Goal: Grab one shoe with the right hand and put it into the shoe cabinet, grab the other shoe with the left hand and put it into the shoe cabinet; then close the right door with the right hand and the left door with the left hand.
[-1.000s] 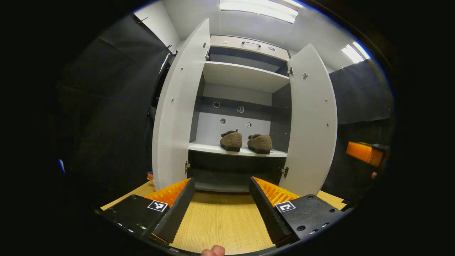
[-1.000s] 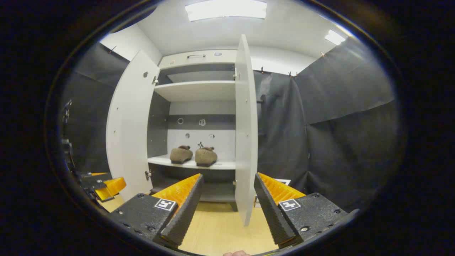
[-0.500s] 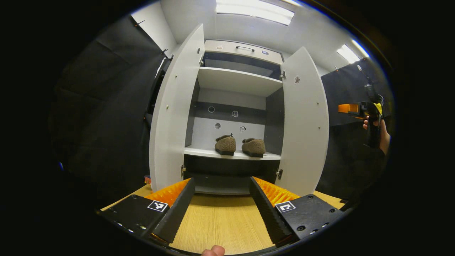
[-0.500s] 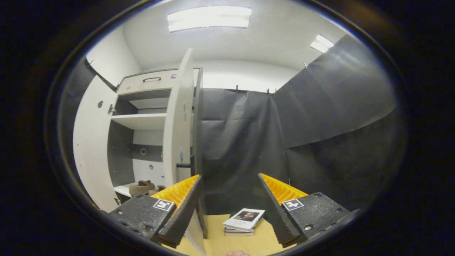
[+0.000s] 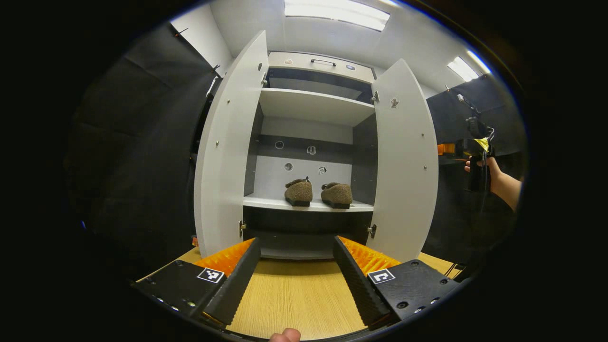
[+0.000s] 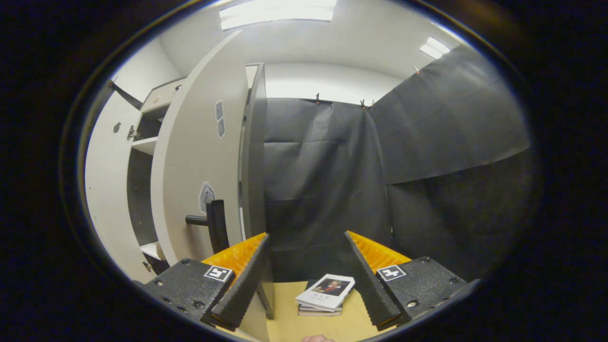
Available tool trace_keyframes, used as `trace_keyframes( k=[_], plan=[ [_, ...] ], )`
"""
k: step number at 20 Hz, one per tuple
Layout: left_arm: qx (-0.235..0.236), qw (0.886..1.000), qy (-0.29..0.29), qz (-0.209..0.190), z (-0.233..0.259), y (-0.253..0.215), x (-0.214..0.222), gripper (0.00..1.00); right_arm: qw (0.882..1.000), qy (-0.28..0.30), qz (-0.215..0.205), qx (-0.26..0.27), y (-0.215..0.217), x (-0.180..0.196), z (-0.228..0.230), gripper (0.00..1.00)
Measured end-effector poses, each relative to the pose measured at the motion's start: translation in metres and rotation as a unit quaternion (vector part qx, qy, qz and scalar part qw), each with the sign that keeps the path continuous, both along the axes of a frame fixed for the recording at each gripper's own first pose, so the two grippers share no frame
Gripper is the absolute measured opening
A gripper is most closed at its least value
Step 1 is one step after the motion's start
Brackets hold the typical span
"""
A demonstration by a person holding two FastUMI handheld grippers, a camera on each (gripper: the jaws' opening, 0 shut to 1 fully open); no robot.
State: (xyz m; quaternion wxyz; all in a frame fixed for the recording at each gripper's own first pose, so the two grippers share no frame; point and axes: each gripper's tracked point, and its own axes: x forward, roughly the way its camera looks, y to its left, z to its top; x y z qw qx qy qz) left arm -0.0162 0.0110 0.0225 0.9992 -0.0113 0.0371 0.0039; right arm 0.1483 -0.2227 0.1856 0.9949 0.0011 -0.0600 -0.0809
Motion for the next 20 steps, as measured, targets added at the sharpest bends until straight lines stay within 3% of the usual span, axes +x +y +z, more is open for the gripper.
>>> trace_keyframes(
  k=[3, 4, 5, 8, 9, 10, 11, 12, 20],
  plan=[
    [-0.009, 1.000, 0.002, -0.004, 0.001, -0.002, 0.000, 0.94, 1.000, -0.006, -0.008, -0.024, 0.011, -0.003, 0.003, 0.87],
    [-0.009, 1.000, 0.000, -0.005, 0.002, -0.003, 0.000, 0.94, 0.999, -0.011, -0.009, -0.033, 0.010, -0.005, 0.006, 0.91],
    [-0.007, 1.000, -0.001, -0.006, 0.003, -0.003, -0.001, 0.94, 0.999, -0.007, -0.009, -0.044, 0.011, -0.005, 0.005, 0.87],
    [-0.001, 1.000, -0.005, -0.009, 0.005, -0.002, -0.001, 0.94, 0.998, -0.004, -0.009, -0.055, 0.012, -0.006, 0.006, 0.91],
    [-0.001, 1.000, -0.003, -0.012, 0.004, -0.003, -0.001, 0.94, 0.999, -0.002, -0.005, -0.052, 0.014, -0.006, 0.006, 0.87],
    [-0.001, 1.000, -0.002, -0.013, 0.004, -0.003, -0.001, 0.94, 0.999, -0.003, 0.005, -0.048, 0.017, -0.007, 0.006, 0.91],
    [0.000, 1.000, -0.002, -0.015, 0.004, -0.002, 0.000, 0.94, 0.999, 0.000, 0.017, -0.047, 0.025, -0.010, 0.006, 0.87],
    [-0.001, 1.000, -0.004, -0.015, 0.006, -0.002, 0.001, 0.94, 0.999, 0.000, 0.026, -0.047, 0.037, -0.011, 0.003, 0.91],
    [0.015, 1.000, -0.011, 0.006, 0.009, 0.021, -0.004, 0.94, 0.993, -0.015, 0.088, -0.071, 0.116, -0.005, 0.000, 0.91]
  ],
)
